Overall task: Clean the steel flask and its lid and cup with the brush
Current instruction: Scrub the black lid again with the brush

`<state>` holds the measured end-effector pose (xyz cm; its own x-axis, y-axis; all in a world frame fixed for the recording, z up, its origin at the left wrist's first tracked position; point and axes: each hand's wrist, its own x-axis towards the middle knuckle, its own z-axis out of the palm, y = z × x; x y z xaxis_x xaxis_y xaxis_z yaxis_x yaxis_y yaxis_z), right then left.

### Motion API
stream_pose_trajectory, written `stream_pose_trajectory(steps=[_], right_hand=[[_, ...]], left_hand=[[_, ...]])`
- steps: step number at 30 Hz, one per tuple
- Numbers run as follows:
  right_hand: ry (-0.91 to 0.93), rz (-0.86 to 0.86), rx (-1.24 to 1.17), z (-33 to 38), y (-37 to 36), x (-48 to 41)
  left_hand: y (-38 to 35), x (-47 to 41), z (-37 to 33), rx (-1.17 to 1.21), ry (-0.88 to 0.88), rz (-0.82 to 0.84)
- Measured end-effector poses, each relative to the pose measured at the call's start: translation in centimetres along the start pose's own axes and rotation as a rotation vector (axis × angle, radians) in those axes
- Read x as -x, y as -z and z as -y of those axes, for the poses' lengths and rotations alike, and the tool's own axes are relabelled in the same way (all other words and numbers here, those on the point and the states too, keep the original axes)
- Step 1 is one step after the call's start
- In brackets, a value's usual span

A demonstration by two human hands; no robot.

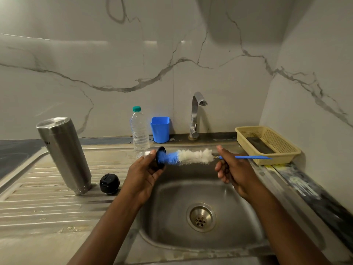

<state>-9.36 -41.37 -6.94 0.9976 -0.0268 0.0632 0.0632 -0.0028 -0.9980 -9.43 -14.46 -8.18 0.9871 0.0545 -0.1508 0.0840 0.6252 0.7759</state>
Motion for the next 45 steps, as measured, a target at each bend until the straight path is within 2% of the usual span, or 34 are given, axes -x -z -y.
stream_pose_trajectory(steps=[2, 5, 10, 13, 17, 21, 23, 32, 37, 42, 45], right_hand=[[-0.009, 0.019, -0.034, 0.1, 0.0, 0.0], [0.107, 0.066, -0.049, 0.6, 0.7, 0.1], [0.22, 0.205, 0.034, 1.1, 1.5, 0.4], [0.254, 0.229, 0.094, 1.2, 1.6, 0.4], [0.27, 0.175, 0.135, 1.3, 1.5, 0.6], [0.09, 0.012, 0.134, 1.4, 0.9, 0.5], [0.06, -0.02, 0.121, 1.3, 1.0, 0.4], [0.178, 0.189, 0.019, 1.0, 1.9, 0.2], [0.217, 0.159, 0.034, 0.9, 1.5, 0.2], [0.175, -0.013, 0.136, 0.4, 1.0, -0.2], [0.166, 0.066, 0.099, 0.6, 1.0, 0.0]], left_hand=[[0.1, -0.1, -0.1, -0.001, -0.015, 0.003], [-0.3, 0.1, 0.0, -0.037, -0.021, -0.009], [-0.2, -0.1, -0.1, -0.133, -0.036, -0.113], [0.0, 0.0, -0.2, -0.139, -0.039, -0.126], [0.0, 0.0, 0.1, -0.142, -0.033, -0.14], [0.1, -0.1, 0.0, -0.121, -0.043, -0.149], [0.1, 0.0, 0.1, -0.13, -0.048, -0.144], [0.5, -0.2, 0.0, -0.128, -0.033, -0.168], [0.4, -0.1, 0.1, -0.129, -0.038, -0.149], [0.2, -0.2, 0.0, -0.147, -0.068, -0.102], [0.4, -0.3, -0.1, -0.138, -0.071, -0.129]])
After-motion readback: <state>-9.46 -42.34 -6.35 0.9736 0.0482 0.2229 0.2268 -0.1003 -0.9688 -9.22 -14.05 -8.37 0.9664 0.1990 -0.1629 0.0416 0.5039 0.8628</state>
